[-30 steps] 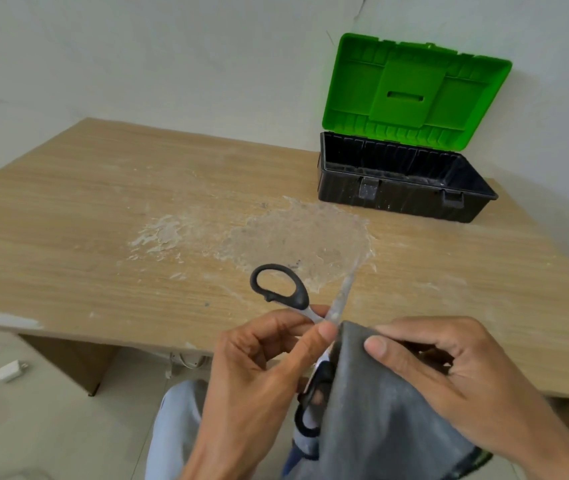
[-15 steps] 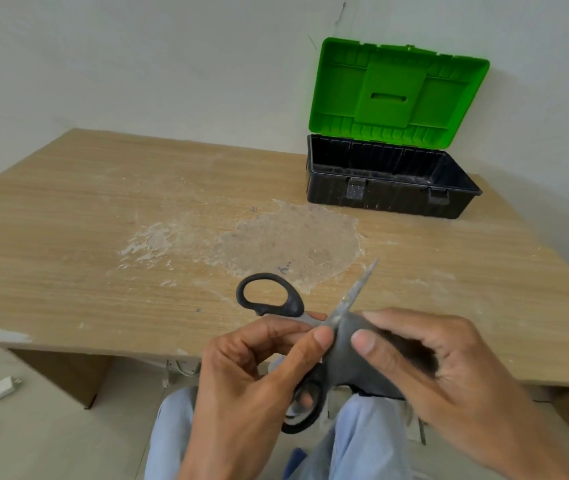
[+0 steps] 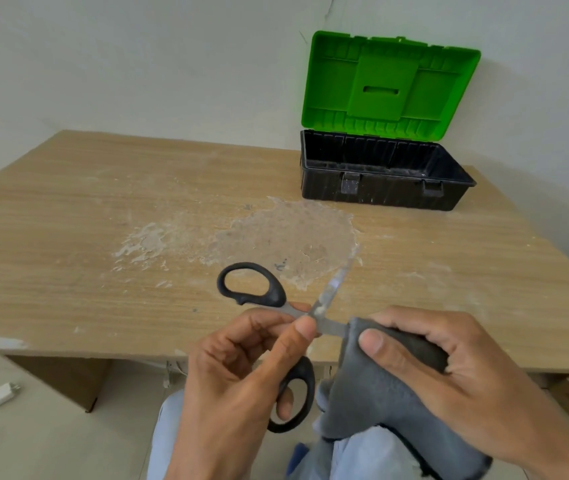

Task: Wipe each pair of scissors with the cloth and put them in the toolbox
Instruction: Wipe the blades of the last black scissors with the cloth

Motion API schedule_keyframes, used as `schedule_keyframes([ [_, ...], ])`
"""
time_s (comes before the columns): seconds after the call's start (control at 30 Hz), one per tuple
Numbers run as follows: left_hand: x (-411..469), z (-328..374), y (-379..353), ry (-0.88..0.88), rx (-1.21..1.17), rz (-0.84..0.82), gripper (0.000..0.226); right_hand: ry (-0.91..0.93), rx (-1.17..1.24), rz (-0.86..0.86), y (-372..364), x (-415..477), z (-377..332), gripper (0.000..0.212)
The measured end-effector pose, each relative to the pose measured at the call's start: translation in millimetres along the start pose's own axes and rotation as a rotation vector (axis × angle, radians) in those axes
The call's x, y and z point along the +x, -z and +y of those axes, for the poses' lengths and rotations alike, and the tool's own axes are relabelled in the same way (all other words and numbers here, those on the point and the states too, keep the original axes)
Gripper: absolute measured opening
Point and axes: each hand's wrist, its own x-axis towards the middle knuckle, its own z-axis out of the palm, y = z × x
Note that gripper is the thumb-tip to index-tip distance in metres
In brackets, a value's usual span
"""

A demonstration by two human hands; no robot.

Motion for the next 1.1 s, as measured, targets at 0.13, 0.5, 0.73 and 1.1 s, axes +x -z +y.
schedule_keyframes([
  [0.13,-3.0,-4.2,-7.0,0.004,0.01,-0.009,0.019,0.054,-0.021,-0.044,-9.3,4.4,-4.0,0.045],
  [0.5,-1.2,-6.6,-8.8,-0.005,0.05,0.015,0.023,0.043,-0.001,-0.04,-10.3,4.8,-3.0,0.05],
  [0.73,1.7,6.4,-5.6,0.008,-0.057,0.105,0.013,0.066,-0.001,-0.02,-4.2,11.4,-4.3,0.045],
  [1.1,3.5,23.1,0.9,-0.018,-0.048,0.018,0.019,0.096,-0.065,-0.075,5.0,11.7,-15.7,0.048],
])
